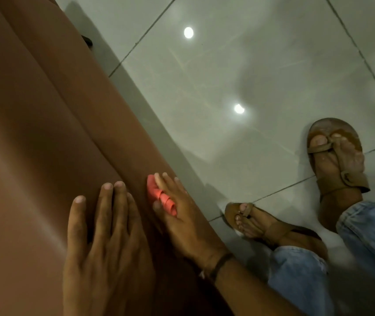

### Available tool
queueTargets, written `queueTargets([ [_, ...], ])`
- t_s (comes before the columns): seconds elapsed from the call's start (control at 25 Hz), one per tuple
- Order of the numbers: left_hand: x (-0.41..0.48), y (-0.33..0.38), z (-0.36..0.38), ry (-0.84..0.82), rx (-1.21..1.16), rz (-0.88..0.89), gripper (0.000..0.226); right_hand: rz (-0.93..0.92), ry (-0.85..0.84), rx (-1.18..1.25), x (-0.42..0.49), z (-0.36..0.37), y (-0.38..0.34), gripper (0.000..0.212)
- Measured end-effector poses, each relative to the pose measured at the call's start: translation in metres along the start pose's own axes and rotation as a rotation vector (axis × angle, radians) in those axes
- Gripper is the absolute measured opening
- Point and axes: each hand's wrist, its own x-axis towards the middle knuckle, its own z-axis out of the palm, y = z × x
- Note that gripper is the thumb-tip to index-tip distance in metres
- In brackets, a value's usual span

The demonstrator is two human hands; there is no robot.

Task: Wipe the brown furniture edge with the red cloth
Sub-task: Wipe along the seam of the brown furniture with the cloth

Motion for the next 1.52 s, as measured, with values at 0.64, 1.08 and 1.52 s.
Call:
queueTargets([
  [0.64,0.004,-0.015,-0.005,-0.026,-0.065,0.046,0.045,0.293,0.202,0.063,-0.043,0.015,0.004,0.063],
  [1.08,0.039,-0.05,-0.016,-0.075,-0.182,-0.011,0.066,0.087,0.149,0.039,0.046,0.035,-0.057,0.077],
  [1.52,0.116,-0.115,-0.038,-0.241,0.027,0.012,0.076,-0.082,0.1,0.072,0.168,0.042,-0.142,0.072],
])
